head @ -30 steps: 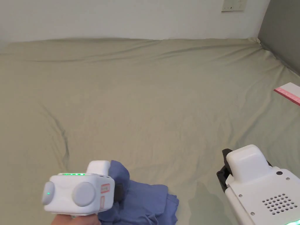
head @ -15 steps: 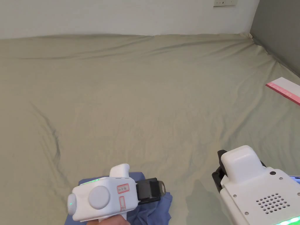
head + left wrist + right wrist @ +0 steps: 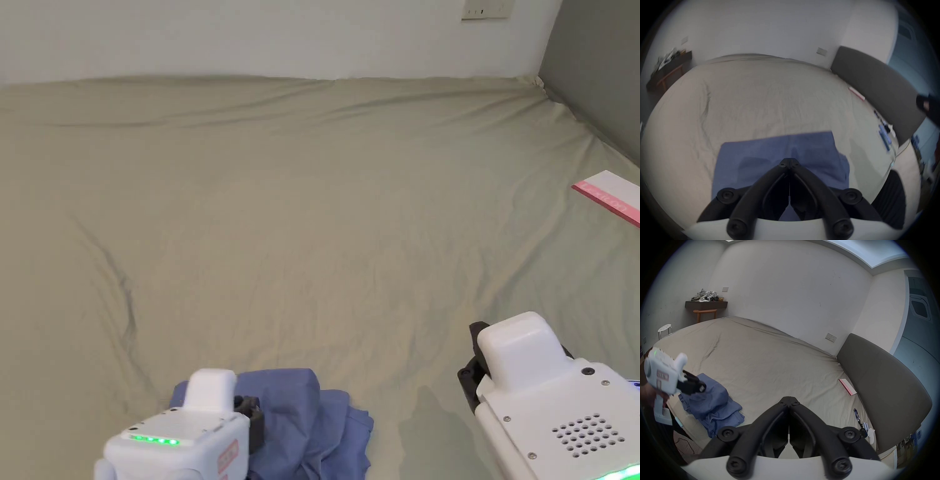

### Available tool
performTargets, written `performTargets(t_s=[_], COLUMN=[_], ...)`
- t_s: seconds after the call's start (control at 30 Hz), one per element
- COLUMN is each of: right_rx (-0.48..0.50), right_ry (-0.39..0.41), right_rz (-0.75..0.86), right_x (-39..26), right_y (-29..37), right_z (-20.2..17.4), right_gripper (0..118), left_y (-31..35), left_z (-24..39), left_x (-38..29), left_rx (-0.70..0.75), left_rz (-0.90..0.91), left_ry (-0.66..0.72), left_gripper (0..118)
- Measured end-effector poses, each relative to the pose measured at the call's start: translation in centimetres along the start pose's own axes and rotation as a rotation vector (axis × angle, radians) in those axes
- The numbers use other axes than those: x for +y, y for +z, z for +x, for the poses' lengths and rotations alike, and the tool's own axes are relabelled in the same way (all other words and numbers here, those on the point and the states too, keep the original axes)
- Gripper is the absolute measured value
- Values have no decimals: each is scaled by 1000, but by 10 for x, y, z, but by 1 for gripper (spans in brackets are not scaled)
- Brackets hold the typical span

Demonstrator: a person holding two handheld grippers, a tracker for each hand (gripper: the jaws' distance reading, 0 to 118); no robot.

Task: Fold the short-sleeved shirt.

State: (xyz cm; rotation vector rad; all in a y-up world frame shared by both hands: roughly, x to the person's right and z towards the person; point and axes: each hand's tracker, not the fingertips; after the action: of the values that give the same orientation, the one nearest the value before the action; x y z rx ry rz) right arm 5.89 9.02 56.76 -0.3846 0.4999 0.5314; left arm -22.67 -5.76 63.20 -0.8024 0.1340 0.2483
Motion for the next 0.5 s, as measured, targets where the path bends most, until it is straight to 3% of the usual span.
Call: performTargets(t_s=[0.27,0.5], right_rx=[-2,-4], right_ry=[4,-7], right_rz=[-11,-22], right_x=[-3,-4], right_y=[1,-5], right_z=[0,2], right_gripper=[2,2], left_y=[-37,-36], left_z=[74,108], left_x=[-24,-39], left_rx=[27,-61], left_rz=[-16,-38], left_ry=[-160,-230], left_gripper=[0,0])
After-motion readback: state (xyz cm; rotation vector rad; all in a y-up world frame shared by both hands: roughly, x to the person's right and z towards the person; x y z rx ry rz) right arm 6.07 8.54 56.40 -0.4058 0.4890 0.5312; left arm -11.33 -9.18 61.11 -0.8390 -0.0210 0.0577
